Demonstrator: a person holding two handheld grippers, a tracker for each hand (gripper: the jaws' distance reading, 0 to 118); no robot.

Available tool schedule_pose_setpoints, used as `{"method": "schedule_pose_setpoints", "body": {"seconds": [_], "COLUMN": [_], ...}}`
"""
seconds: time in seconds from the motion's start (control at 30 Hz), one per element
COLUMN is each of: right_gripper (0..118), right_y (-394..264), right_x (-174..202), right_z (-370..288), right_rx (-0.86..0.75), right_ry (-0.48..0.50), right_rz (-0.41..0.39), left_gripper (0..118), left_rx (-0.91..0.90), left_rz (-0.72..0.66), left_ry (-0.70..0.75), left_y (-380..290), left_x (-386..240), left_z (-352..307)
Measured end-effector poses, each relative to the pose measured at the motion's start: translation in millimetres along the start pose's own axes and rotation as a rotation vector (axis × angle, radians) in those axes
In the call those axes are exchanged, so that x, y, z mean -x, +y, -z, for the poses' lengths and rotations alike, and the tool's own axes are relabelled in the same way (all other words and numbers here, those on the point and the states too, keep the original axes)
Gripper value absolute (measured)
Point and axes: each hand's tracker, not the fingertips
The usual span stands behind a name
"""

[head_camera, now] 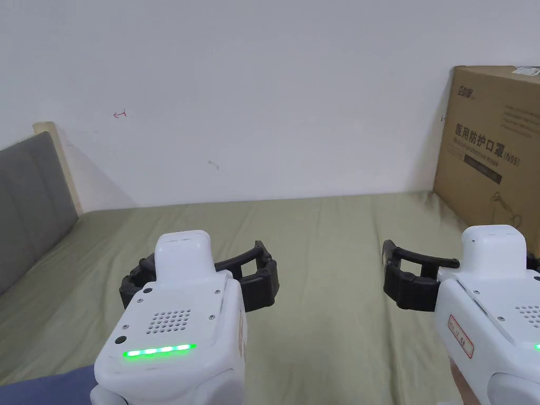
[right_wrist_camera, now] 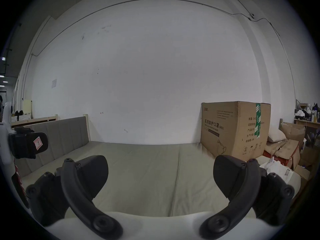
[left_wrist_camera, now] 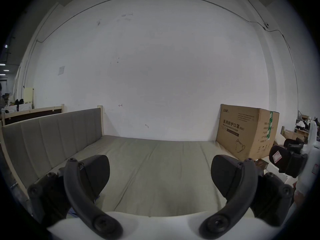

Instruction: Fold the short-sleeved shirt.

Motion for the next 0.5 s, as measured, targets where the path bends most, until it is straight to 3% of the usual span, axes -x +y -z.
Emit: {"method": "schedule_pose_setpoints", "body": {"seconds": [0.5], "right_gripper": [118], "right_y": [-3.7], "right_x": [1.1], "right_z": [0.8], "right_rx": [0.026], "right_ry": [-0.013], "right_rz": [0.025], "left_gripper": [117], "left_rx": [0.005], "left_rz": [-0.032], "left_ry": [0.045], "left_y": [-1.3], "left_x": [-8.3], "left_z": [-1.7]}}
